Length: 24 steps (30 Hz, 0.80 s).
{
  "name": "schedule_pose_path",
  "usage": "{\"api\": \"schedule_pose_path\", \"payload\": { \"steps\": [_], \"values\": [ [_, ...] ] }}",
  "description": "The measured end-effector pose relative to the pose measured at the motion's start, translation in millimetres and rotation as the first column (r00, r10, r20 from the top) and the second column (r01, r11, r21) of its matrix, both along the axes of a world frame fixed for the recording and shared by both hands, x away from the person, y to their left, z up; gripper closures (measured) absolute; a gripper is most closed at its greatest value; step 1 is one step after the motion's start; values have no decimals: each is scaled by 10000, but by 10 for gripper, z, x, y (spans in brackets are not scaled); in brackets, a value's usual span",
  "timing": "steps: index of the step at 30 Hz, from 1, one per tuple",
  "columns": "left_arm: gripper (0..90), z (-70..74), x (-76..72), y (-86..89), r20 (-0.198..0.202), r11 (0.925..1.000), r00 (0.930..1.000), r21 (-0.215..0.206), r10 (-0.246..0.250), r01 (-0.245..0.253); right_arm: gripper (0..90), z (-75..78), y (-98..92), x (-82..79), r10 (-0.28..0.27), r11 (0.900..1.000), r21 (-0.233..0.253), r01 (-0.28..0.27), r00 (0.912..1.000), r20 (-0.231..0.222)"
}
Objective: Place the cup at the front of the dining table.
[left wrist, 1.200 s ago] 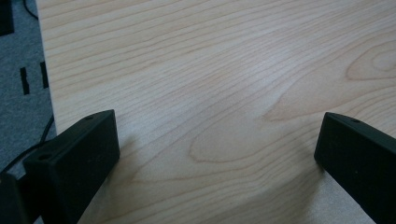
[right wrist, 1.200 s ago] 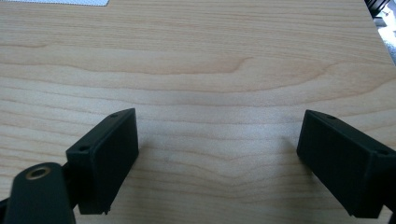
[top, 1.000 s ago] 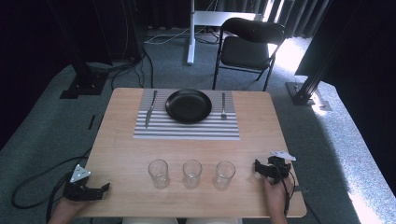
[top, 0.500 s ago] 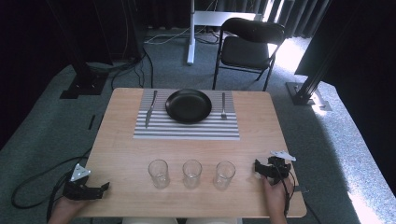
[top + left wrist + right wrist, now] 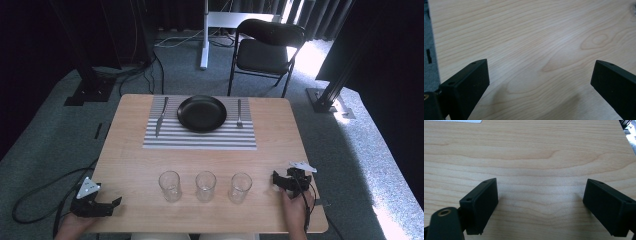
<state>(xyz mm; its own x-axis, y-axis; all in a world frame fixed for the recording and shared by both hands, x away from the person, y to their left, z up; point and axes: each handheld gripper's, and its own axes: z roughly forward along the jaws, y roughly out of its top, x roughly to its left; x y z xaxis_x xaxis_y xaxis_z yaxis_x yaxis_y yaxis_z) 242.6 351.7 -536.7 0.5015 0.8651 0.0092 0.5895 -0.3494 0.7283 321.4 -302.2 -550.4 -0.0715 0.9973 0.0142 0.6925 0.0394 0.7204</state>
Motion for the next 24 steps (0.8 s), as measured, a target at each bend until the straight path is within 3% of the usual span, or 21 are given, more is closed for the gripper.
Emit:
{"api": "schedule_pose_path", "payload": {
  "steps": [15, 19, 24],
  "values": [
    [23, 60, -64, -226, 148, 9960, 9962, -225, -858, 861, 121, 0, -1, 0, 5, 10000, -8, -5, 10000, -1],
    [23, 63, -59, -270, 263, 9917, 9940, -704, -1059, 1075, 121, 0, 0, 0, -3, 10000, 1, 3, 10000, 1],
    [23, 76, -70, -310, 346, 9902, 9927, -751, -1156, 1179, 121, 0, 0, 0, -1, 10000, -6, 1, 10000, 0]
  ]
}}
